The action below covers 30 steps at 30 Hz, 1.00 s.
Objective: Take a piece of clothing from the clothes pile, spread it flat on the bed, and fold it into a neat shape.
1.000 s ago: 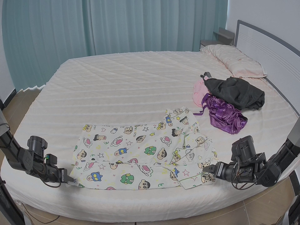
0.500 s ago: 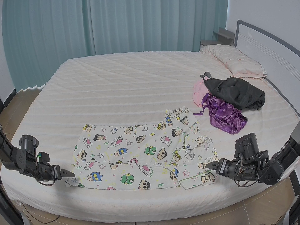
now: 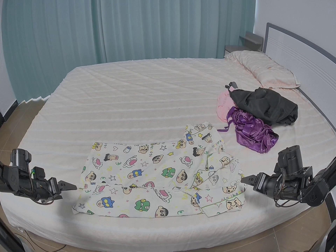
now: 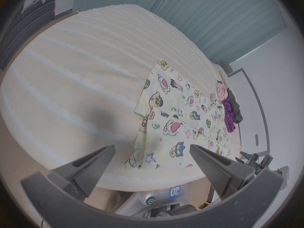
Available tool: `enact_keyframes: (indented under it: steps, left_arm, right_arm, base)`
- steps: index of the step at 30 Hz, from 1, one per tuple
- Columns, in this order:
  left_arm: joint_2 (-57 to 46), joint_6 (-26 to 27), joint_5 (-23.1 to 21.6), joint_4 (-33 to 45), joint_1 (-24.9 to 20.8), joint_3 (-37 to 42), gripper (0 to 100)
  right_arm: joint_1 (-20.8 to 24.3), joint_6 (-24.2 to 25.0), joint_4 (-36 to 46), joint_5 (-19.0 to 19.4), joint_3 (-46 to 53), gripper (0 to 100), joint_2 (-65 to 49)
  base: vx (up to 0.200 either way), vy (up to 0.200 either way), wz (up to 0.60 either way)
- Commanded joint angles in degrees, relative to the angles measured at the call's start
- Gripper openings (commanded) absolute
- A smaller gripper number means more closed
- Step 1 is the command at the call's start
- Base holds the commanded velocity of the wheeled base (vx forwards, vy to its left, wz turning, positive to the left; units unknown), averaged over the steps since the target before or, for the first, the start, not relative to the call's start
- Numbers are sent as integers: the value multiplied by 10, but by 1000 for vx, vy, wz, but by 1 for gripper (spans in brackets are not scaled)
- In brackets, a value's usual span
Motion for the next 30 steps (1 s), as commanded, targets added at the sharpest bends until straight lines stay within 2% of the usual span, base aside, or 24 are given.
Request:
enact_keyframes:
  steps: [1, 5, 20, 30]
  left_arm:
    - [-5, 1, 1, -1, 1, 4, 100]
    - [-5, 5, 2, -1, 1, 8, 100]
    - [2, 18, -31, -1, 2, 19, 100]
    - [10, 23, -31, -2, 5, 22, 100]
  right_arm:
    - [-1, 0, -1, 0, 18, 100, -21]
    - [-1, 0, -1, 1, 31, 100, -36]
    - [-13, 2, 0, 13, 48, 100, -43]
    - [-16, 2, 0, 17, 49, 100, -46]
  base:
    - [200, 0, 0]
    - [200, 0, 0]
    - [0, 0, 0]
    - [0, 180, 0]
